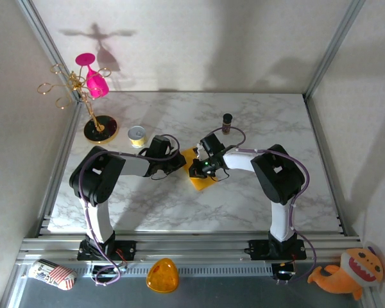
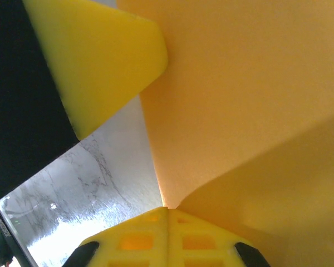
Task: Fold a paper plane with a square sheet of paper (pick it up from the middle)
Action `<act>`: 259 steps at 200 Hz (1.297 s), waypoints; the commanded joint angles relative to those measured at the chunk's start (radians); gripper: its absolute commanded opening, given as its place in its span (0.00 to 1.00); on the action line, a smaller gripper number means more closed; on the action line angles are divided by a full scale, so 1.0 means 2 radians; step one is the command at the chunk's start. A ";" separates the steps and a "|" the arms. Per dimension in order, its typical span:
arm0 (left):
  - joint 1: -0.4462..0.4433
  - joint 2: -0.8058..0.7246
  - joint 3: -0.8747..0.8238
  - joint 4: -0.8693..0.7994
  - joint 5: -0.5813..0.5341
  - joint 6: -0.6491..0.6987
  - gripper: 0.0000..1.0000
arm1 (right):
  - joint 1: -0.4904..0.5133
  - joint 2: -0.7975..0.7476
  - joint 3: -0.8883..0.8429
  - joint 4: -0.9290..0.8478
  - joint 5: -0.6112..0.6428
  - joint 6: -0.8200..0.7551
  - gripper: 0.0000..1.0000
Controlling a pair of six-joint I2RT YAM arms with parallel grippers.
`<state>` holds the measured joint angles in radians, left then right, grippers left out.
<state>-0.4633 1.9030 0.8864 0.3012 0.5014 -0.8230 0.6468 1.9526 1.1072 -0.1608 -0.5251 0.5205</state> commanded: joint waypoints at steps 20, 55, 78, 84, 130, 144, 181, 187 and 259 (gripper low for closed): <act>-0.003 0.017 0.012 -0.033 -0.020 0.009 0.02 | 0.004 -0.013 0.013 0.001 -0.016 -0.004 0.04; -0.003 0.024 0.021 -0.055 -0.029 0.006 0.02 | 0.006 0.004 0.017 -0.011 -0.012 -0.006 0.04; -0.003 0.030 0.029 -0.071 -0.034 0.004 0.02 | 0.009 0.010 0.013 -0.019 -0.009 -0.006 0.04; -0.003 0.032 0.030 -0.074 -0.036 0.005 0.02 | 0.009 0.010 0.011 -0.021 -0.008 -0.006 0.04; -0.003 0.035 0.039 -0.102 -0.053 0.013 0.01 | 0.011 -0.011 -0.021 -0.033 -0.015 -0.010 0.04; -0.003 0.037 0.041 -0.106 -0.057 0.016 0.01 | 0.011 -0.021 -0.033 -0.038 -0.014 -0.010 0.04; -0.003 0.040 0.045 -0.108 -0.055 0.019 0.01 | 0.013 -0.047 -0.070 -0.046 -0.015 -0.008 0.04; -0.003 0.040 0.045 -0.110 -0.054 0.020 0.01 | 0.013 -0.051 -0.076 -0.048 -0.015 -0.008 0.04; -0.004 0.033 0.062 -0.104 -0.023 0.035 0.05 | 0.016 -0.095 -0.113 -0.059 -0.008 -0.012 0.05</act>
<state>-0.4683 1.9324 0.9909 0.1493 0.4774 -0.7902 0.6655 1.7874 0.8875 -0.1841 -0.5518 0.5121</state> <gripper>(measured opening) 0.046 0.063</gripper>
